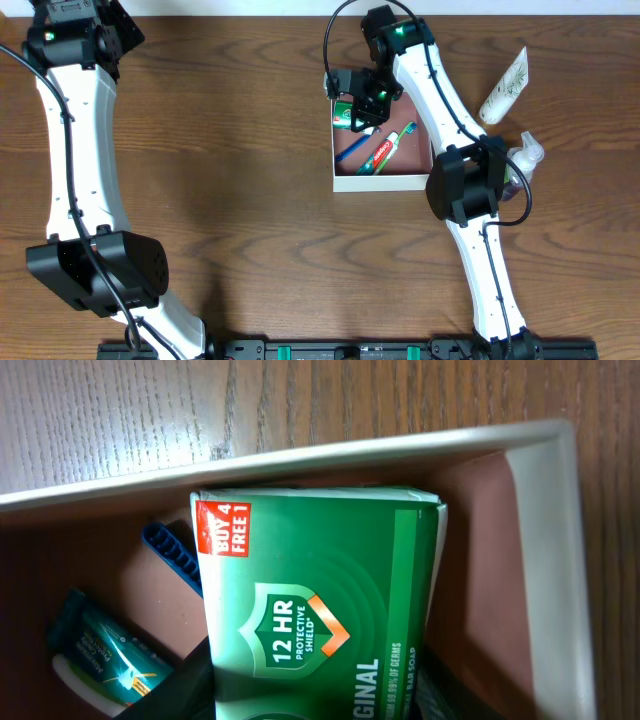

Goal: Pack container
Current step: 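Lower the soap bar into the box's back-left corner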

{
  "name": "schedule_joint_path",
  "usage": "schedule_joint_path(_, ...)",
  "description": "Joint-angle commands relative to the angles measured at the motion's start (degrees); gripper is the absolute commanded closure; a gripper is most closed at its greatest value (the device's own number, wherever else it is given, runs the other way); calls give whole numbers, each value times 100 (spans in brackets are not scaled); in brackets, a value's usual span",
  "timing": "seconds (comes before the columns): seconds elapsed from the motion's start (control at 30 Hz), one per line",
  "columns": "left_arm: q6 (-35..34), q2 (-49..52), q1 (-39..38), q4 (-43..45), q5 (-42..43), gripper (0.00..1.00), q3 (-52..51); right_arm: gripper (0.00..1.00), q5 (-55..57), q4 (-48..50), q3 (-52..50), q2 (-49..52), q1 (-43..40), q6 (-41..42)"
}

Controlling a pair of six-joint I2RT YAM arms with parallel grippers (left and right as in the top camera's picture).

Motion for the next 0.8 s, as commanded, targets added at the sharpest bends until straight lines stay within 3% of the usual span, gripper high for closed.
schedule_joint_path(0.0, 31, -15, 11, 4, -94, 2, -28, 63, -103, 24, -221, 52, 44, -81)
schedule_joint_path(0.27, 31, -13, 11, 4, -94, 2, -28, 56, 11, 315, -702, 52, 44, 39)
schedule_joint_path(0.77, 28, -15, 11, 4, -94, 2, -28, 46, 420, 697, -710, 52, 44, 339)
